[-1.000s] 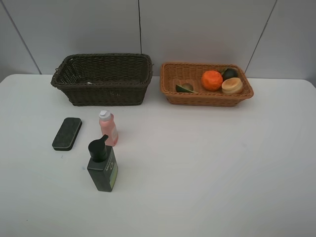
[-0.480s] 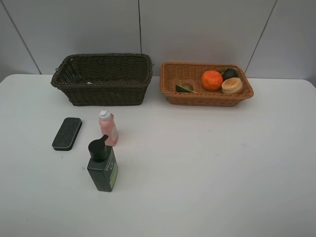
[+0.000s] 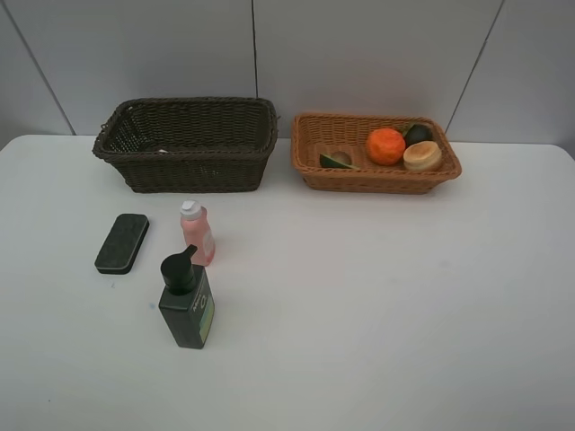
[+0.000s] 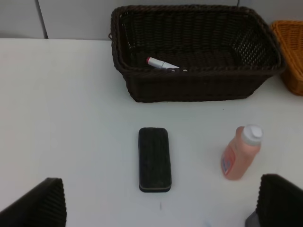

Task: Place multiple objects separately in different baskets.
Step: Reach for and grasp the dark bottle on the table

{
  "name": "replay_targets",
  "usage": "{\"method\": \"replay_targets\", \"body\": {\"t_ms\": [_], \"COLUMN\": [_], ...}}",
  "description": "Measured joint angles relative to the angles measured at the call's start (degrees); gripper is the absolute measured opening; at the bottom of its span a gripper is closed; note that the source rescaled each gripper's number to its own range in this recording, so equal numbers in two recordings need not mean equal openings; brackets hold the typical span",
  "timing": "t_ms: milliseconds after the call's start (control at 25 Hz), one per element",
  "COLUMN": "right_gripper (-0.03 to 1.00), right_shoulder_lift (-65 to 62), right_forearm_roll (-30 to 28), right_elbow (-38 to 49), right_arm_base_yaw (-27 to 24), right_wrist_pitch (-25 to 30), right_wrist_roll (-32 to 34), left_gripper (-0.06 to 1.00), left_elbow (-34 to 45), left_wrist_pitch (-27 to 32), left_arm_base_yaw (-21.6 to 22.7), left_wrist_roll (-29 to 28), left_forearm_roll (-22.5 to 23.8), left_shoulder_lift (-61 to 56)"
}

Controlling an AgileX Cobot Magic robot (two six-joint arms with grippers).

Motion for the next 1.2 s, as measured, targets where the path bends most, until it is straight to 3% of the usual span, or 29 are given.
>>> {"method": "replay_targets", "body": {"t_ms": [320,440,560,840,1200], "right_gripper": [1.00,1.00,1.00,1.00,1.00], "right_shoulder_lift": [0.0,0.0,0.0,0.0,0.0], "right_forearm_roll": [0.0,0.0,0.0,0.0,0.0], "right_elbow": [0.0,0.0,0.0,0.0,0.0], "right_arm_base_yaw": [0.0,0.0,0.0,0.0,0.0], "right_wrist_pitch": [0.0,0.0,0.0,0.0,0.0], "right_wrist_roll": [0.0,0.0,0.0,0.0,0.0], "left_gripper": [1.00,1.00,1.00,1.00,1.00], "left_elbow": [-15.4,-18.5,-19.3,-19.6,-19.6], "left_wrist_pitch": [3.0,5.4,5.2,3.5,-0.5], "left_arm_base_yaw": [0.0,-1.6,-7.0,-21.8,-31.5], "left_wrist_roll": [-0.3,-0.1,-0.9,-9.5,-15.6], "left_forearm_roll": [-8.1,-9.0,-7.6,-2.5,-1.8], "left_shoulder_lift": [26.2,33.3,37.6,45.3,54.1]}}
